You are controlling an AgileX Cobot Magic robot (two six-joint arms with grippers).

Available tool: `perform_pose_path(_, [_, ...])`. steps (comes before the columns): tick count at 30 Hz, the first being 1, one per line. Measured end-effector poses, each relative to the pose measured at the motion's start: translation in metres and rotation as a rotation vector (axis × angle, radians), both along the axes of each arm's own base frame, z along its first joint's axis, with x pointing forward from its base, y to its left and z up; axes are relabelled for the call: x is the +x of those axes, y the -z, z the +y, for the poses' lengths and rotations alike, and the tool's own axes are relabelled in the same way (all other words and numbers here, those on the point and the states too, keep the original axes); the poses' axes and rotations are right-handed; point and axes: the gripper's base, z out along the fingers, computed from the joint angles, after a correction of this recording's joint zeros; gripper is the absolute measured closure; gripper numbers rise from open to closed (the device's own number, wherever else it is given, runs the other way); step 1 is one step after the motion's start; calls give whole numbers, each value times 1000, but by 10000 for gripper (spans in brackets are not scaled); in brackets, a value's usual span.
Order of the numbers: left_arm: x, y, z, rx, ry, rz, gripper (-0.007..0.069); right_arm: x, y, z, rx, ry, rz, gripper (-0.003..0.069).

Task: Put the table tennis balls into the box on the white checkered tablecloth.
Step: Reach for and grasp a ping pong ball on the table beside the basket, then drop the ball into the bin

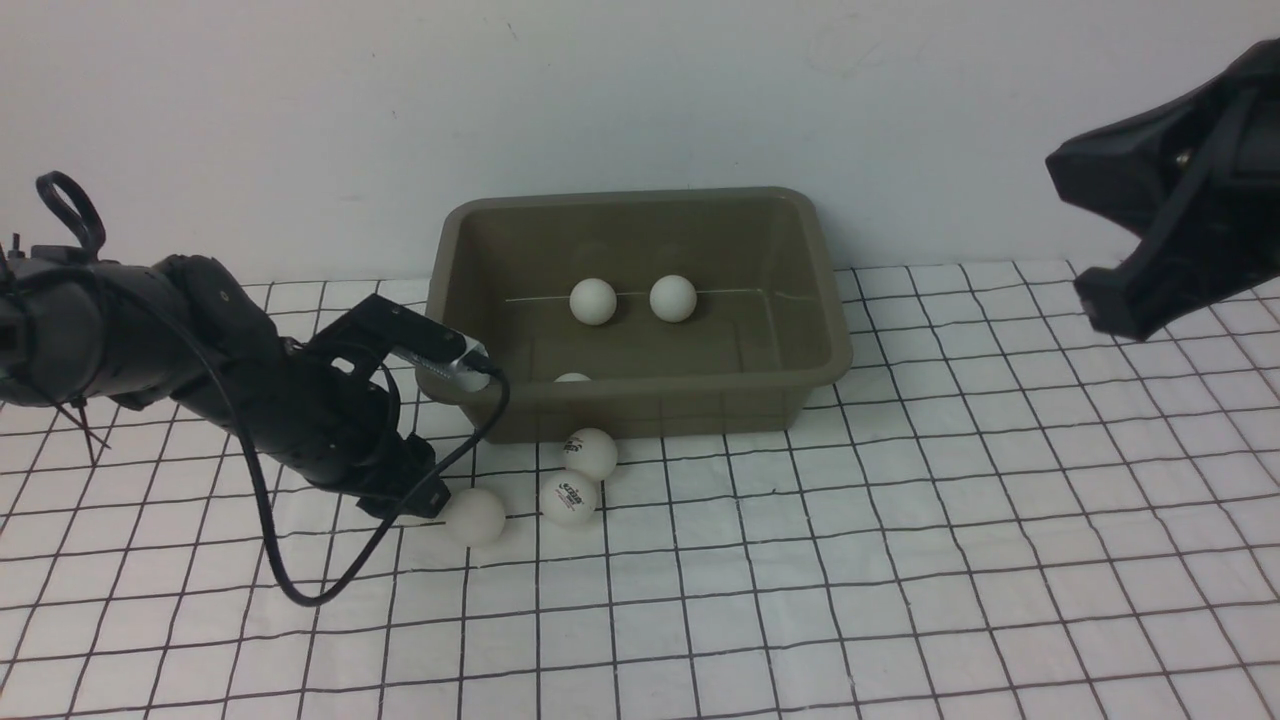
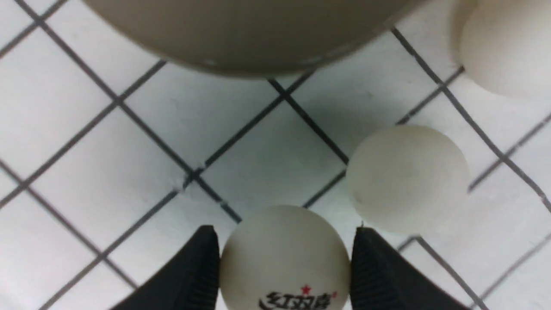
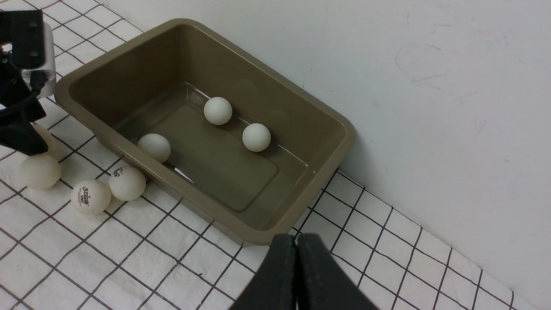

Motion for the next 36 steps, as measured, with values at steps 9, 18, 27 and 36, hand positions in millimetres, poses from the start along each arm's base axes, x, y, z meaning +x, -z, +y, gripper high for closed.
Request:
perform_pose_path(9, [-19, -87, 2, -48, -83, -182, 279, 0, 0, 0, -3, 0, 0, 673])
perform_pose_path(18, [34, -81, -21, -258, 25, -309, 279, 0, 0, 0, -2, 0, -1, 673])
perform_pose_path(27, [69, -62, -25, -235, 80, -259, 152, 0, 1, 0, -6, 1, 5, 673])
perform_pose_path(36, [11, -140, -6, -93, -59, -104, 146, -1, 2, -1, -17, 4, 18, 673])
